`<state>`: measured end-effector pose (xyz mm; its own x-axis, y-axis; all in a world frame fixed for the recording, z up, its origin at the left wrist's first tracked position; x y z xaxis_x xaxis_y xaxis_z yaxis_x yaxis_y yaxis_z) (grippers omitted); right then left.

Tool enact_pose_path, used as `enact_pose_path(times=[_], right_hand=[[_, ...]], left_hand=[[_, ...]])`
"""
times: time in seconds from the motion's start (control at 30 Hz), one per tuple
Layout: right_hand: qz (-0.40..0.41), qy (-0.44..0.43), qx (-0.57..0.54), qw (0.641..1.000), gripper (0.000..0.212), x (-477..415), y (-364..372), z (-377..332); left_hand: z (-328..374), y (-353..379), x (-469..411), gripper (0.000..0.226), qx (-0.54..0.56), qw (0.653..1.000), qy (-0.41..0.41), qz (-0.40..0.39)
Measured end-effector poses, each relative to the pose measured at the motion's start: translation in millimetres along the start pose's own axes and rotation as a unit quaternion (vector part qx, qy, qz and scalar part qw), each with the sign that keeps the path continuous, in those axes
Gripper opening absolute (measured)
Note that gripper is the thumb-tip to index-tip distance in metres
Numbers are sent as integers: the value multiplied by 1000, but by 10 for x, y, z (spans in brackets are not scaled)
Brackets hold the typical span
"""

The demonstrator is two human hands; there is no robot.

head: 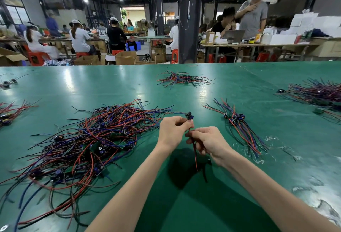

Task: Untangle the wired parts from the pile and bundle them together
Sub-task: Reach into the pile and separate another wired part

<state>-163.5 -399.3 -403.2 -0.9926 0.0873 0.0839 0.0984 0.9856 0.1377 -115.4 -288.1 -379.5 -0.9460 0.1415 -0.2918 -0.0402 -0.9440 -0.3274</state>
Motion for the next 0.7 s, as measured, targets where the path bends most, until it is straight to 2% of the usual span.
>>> enact_pose_path(times=[0.1,0.23,0.43,0.6,0.7], right_hand=[[6,14,-3,1000,20,5,12,20],[39,46,-24,998,19,8,-77,76],[-36,41,22,998,12,55,59,32],[-45,44,25,998,18,48,66,19],[-89,39,46,994,16,91,151,24]], left_hand=[[6,-17,-1,18,24,1000,-10,9],[54,46,41,18,4,1000,4,-3],[-13,-98,15,20,113,991,-55,33],[4,-183,-15,28,115,991,-49,55],[-31,-334,-64,25,138,985,-56,91]])
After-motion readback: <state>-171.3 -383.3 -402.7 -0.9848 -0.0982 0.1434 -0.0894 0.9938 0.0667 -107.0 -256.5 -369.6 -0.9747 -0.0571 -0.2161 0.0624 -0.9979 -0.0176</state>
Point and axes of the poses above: each hand's wrist, its own x-axis away from the middle knuckle, its own y-axis out of the palm, z = x × y, the point moved 9 cm from there along -x, towards the middle knuckle, and after that the axes turned 8 degrees about -x, right-handed, at the moved point
